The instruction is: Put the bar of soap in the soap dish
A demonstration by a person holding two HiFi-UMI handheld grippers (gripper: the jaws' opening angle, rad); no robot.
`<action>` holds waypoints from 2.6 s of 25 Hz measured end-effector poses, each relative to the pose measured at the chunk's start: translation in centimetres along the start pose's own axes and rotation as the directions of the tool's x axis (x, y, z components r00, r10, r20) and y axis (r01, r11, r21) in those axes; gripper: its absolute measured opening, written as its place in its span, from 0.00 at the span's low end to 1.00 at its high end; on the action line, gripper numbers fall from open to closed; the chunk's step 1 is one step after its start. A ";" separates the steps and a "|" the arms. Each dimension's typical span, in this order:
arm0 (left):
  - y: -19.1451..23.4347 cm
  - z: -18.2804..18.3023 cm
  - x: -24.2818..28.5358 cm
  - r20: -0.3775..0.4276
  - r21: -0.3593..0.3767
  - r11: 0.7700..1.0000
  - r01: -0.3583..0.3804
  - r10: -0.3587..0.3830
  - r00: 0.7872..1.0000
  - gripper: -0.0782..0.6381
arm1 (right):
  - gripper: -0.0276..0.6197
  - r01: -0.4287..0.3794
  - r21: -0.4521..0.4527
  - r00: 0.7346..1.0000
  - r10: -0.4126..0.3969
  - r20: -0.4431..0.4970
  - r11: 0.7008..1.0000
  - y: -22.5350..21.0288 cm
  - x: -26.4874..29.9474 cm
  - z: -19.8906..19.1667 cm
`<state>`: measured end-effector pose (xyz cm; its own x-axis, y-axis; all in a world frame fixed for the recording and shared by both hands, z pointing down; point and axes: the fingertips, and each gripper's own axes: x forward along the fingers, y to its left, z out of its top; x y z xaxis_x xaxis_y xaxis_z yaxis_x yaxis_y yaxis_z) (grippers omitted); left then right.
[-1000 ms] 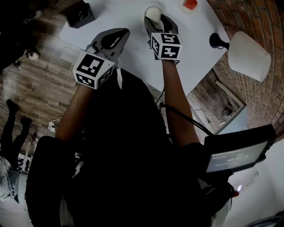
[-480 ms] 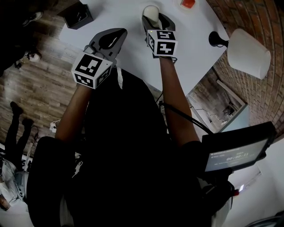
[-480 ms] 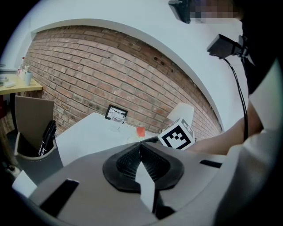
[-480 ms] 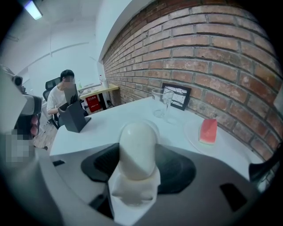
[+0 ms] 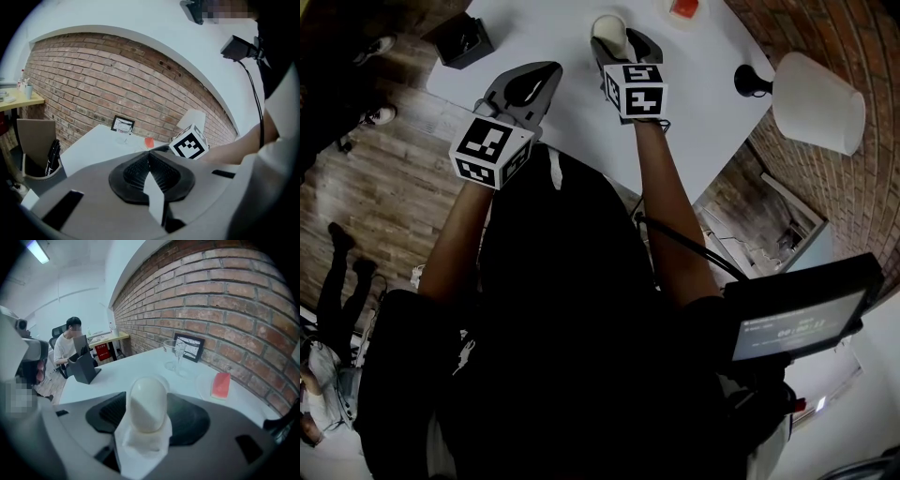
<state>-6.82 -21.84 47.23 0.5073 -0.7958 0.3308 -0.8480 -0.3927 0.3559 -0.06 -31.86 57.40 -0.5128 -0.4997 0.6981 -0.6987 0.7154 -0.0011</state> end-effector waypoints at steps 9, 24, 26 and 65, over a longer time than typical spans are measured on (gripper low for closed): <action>-1.8 1.1 -0.3 0.016 0.035 0.999 -0.007 0.007 1.000 0.12 | 0.44 -0.015 0.037 0.994 0.010 0.108 0.999 -0.3 -3.4 2.0; -5.1 3.4 -1.1 0.031 0.142 0.990 -0.027 0.023 0.999 0.12 | 0.06 -0.089 0.056 0.968 0.073 0.240 0.994 1.0 -8.8 3.0; -5.3 3.6 -1.0 0.030 0.156 0.987 -0.031 0.026 0.999 0.12 | 0.05 -0.093 0.051 0.964 0.077 0.255 0.994 0.9 -9.6 3.2; -13.8 8.6 -4.2 0.147 0.227 0.974 0.017 -0.052 0.988 0.12 | 0.05 -0.042 0.041 0.845 0.014 0.534 0.998 -1.1 -27.6 5.8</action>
<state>1.44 -17.07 33.37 0.5226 -0.8334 0.1799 -0.8517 -0.5008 0.1542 11.96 -21.70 34.00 -0.7097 -0.6733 0.2073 -0.6962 0.7154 -0.0596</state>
